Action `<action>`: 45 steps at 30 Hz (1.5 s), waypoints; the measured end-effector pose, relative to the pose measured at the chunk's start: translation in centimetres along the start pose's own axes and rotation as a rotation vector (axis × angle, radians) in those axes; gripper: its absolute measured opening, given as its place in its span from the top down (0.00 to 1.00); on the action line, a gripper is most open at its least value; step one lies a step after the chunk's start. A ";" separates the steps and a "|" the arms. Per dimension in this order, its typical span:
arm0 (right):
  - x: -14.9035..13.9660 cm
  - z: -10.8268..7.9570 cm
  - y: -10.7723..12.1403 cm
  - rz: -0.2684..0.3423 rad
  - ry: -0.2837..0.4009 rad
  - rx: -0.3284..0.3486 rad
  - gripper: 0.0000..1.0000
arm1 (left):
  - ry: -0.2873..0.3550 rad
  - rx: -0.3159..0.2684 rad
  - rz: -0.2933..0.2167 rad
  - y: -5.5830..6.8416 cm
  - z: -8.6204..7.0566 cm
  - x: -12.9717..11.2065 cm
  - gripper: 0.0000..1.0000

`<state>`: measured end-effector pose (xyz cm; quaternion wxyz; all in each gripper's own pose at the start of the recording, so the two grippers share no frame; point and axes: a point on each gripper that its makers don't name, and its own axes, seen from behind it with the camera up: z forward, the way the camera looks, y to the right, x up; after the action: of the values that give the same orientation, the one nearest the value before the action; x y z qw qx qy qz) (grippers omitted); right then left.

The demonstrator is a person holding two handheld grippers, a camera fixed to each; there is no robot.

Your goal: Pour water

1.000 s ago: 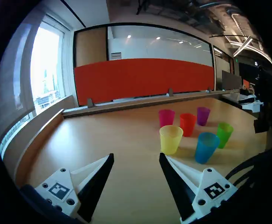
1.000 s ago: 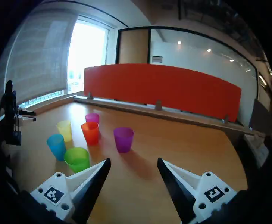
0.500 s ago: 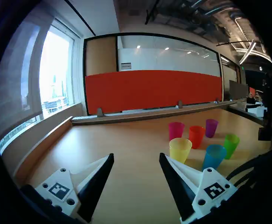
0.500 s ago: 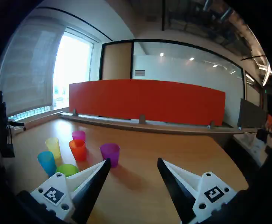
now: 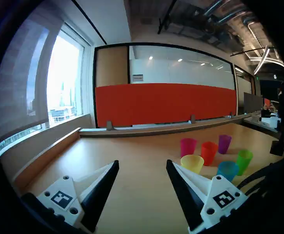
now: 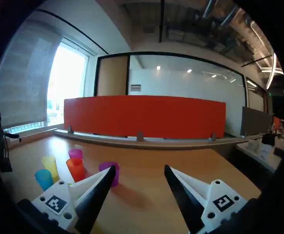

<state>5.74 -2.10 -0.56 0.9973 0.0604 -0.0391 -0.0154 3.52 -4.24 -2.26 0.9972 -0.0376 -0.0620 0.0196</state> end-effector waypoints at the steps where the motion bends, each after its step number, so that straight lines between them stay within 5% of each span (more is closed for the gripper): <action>1: 0.3 0.0 0.2 0.004 0.013 -0.010 0.04 | 0.009 0.003 -0.001 -0.1 0.0 0.4 0.10; 20: 3.5 -0.6 2.3 0.027 0.138 -0.118 0.04 | 0.133 -0.004 -0.026 1.4 0.3 3.7 0.10; 45: 4.4 0.0 2.4 0.019 0.108 -0.168 0.03 | 0.177 0.111 -0.085 0.3 0.7 1.7 0.11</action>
<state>10.15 0.15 0.08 0.9996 -0.0232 0.0155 -0.0060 5.07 -3.85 -1.42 0.9992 0.0188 0.0258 -0.0226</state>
